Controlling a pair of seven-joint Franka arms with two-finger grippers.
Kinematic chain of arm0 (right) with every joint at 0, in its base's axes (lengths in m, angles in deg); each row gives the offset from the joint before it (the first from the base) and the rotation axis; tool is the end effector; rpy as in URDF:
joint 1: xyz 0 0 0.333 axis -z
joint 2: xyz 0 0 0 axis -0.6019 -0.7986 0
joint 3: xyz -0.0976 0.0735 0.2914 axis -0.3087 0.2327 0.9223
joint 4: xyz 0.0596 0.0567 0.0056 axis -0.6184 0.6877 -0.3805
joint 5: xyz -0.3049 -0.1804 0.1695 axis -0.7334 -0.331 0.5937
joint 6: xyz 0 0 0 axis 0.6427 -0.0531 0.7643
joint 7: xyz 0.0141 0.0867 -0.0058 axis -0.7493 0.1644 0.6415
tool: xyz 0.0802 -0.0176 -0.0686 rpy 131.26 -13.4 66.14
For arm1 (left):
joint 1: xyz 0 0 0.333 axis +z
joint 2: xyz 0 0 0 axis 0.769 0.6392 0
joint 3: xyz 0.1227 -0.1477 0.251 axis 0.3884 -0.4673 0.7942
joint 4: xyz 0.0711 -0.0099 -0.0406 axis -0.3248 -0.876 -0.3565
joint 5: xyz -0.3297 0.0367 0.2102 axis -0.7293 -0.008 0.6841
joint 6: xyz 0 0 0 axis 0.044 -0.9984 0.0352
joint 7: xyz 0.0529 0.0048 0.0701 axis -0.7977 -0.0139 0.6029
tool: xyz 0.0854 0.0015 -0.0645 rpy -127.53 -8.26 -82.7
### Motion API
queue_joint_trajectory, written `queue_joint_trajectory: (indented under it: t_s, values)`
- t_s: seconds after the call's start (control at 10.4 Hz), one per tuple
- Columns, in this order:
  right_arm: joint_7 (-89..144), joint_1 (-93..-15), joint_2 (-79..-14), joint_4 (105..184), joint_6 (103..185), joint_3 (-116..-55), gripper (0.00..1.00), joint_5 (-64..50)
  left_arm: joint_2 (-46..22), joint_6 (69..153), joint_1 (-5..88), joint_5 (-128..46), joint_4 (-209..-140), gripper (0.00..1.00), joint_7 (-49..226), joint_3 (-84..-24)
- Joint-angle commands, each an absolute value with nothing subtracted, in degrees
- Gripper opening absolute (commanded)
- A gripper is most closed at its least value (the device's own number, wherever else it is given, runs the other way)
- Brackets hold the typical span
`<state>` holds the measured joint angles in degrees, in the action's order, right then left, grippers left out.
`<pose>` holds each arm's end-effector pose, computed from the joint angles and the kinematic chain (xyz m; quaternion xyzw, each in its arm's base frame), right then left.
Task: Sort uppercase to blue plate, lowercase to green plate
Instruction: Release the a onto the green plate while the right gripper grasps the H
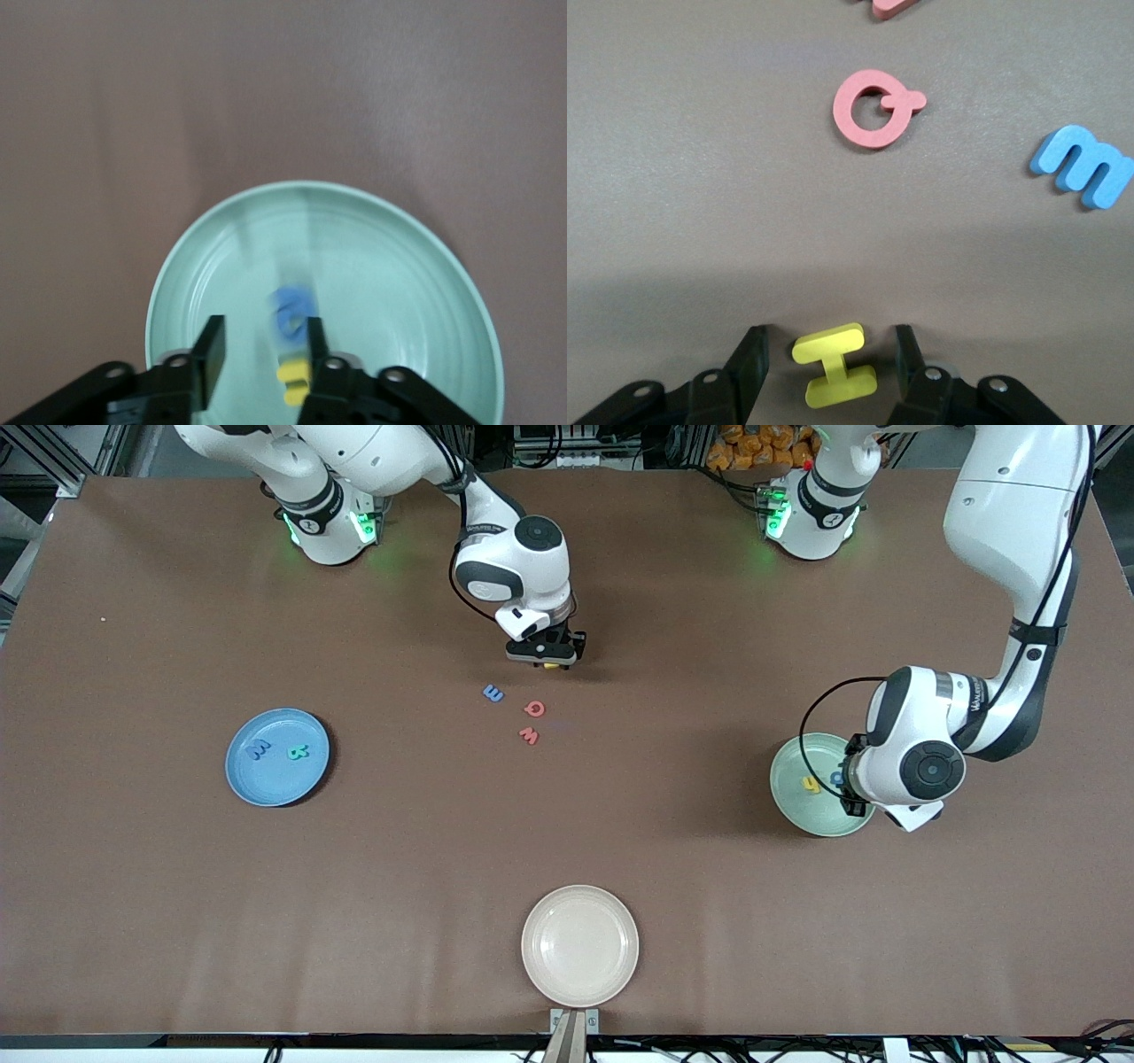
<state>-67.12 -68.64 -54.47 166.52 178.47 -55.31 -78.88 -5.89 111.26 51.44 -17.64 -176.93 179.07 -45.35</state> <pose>0.3079 0.4863 0.1734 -0.9970 0.0565 -0.0526 0.0088 0.6219 -0.0703 0.2300 -0.7523 -0.6420 0.0364 0.1434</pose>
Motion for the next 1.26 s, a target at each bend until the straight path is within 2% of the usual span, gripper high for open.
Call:
queue_joint_trajectory:
  t_s: [0.0, 0.39, 1.16]
  values:
    - [-66.45, -69.35, -55.53, 165.61, 178.77, -55.81, 0.65, -80.29, -7.54, 110.62, 52.2, -14.73, -178.5, 1.0, 177.7, -45.86]
    - [-65.13, -69.26, -55.35, 165.61, 178.77, -55.72, 0.57, -80.29, -7.45, 110.62, 52.11, -12.96, -177.8, 1.0, 178.49, -45.86]
    - [-63.28, -69.08, -55.35, 165.7, 178.77, -55.72, 0.5, -80.21, -5.87, 111.68, 51.06, -10.68, -172.44, 1.0, 178.58, -46.04]
